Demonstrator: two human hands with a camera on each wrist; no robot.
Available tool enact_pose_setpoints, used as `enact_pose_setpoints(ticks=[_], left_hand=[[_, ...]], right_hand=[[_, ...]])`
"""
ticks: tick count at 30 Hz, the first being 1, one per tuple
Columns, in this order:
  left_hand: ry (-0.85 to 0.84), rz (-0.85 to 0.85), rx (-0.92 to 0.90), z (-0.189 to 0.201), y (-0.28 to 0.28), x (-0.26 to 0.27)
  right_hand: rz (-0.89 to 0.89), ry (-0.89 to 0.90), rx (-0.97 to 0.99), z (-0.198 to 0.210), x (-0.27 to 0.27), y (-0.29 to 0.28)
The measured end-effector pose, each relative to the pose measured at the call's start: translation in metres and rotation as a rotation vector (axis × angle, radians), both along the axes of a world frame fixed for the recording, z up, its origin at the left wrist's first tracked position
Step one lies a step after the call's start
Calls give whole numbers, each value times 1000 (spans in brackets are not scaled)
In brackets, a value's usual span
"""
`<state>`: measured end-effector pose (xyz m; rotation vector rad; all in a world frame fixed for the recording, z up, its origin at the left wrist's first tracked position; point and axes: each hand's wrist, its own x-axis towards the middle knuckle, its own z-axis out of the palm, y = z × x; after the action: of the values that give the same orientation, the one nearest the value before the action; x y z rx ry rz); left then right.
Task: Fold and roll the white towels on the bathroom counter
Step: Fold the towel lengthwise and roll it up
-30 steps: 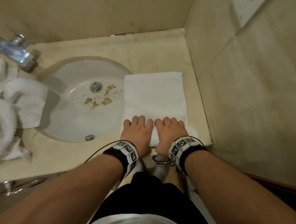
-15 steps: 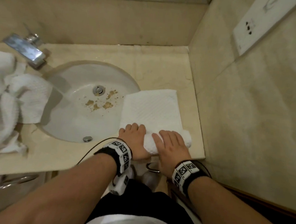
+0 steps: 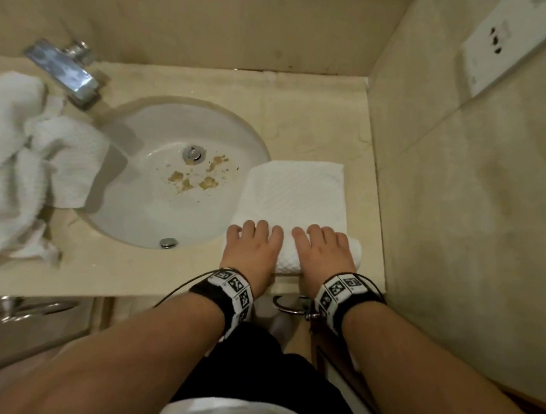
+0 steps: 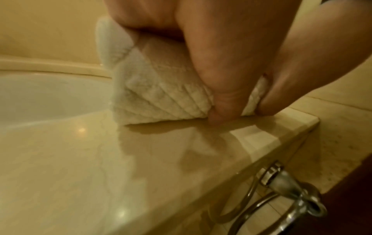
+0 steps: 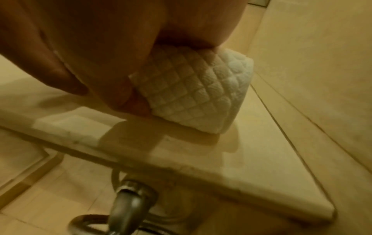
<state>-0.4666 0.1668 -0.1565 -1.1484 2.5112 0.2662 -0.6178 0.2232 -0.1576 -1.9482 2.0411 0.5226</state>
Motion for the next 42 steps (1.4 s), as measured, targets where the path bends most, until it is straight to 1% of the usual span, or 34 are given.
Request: enact_pose_setpoints(ticks=[5,7,11,15,17,20,24,26,29,31,34,38,42], left_hand=[[24,-188,49,1,5,-6],[37,-244,58,0,8,-10],[41,-239,71,4,1,-19],[20,-246,143,7,-17,-31],[2,-252,162,6,-25,-37],[-23,-252,165,3,-38,-46],[-18,-208,215,6,-52,-54],[8,-222,193,9,-49,-53],[94,-203,52,11,-25,-43],[84,-159,8,9,-11,-38],[44,-157,-57,2,-14,-40],[-40,-177,-27,5,-25,-47],[-71,-167,90,14,-11,-37]], right_hand=[[-182,-5,42,5,10,34],[-227,-8,48,6,9,46],[-220,-48,84,7,-3,40],[-237,-146,115,9,-15,25],[-249,-146,69,10,-17,22],[-248,-95,-49,10,-10,26],[-248,-83,-223,-2,3,41],[-248,-82,-239,-9,1,42],[-249,-88,-177,-11,-10,29],[-234,-84,-95,-6,-20,17],[-230,-76,-13,2,-27,4],[-246,-77,18,9,-26,-1],[-221,-121,103,12,-18,10]])
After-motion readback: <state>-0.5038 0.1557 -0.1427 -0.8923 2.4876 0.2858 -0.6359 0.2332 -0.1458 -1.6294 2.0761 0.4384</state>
